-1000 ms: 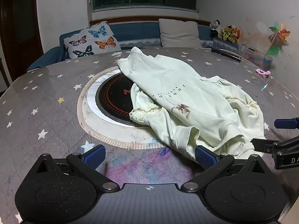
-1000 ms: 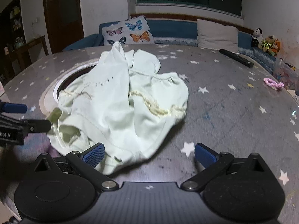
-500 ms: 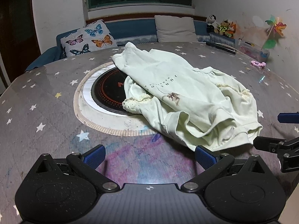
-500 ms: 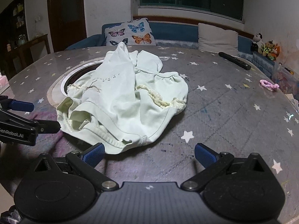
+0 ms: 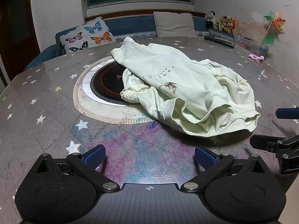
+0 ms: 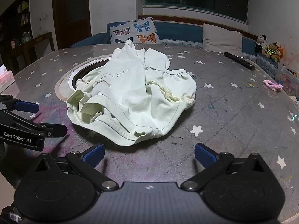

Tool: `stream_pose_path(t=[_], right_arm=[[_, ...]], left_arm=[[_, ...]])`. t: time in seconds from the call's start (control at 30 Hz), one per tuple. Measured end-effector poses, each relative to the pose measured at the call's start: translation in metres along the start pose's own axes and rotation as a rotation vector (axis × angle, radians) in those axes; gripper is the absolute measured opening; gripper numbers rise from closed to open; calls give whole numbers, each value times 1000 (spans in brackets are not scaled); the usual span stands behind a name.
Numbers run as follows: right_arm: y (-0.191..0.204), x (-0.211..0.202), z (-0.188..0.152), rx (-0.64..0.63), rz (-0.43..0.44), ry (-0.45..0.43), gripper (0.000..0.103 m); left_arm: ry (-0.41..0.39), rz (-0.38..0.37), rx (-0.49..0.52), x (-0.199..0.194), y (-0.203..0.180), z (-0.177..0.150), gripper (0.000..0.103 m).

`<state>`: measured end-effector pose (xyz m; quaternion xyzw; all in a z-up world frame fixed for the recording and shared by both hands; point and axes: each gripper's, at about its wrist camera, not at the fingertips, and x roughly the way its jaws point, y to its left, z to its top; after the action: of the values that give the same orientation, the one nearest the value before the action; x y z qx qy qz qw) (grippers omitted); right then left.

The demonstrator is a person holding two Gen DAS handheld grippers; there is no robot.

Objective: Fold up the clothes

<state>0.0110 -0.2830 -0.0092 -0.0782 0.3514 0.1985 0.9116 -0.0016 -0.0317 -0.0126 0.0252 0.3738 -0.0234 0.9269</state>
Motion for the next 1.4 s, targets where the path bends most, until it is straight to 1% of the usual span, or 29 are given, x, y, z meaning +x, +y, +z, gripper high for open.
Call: stream_pose_path(t=[0.57,0.87,1.17,1.4], right_arm=[[2,4,1,-5,4,0,103],[5,2,9,-25,17,-16,103],[5,-3,27,-39,62,-40,103],[0,-1,46,-39,119,-50,103]], left_arm=[[9,3,1,3,-1,1,103],[-4,13,-5,2,4,9,103],[-33,20,-2,-1,10,27,103],[-57,33,0,4,17,46,103]])
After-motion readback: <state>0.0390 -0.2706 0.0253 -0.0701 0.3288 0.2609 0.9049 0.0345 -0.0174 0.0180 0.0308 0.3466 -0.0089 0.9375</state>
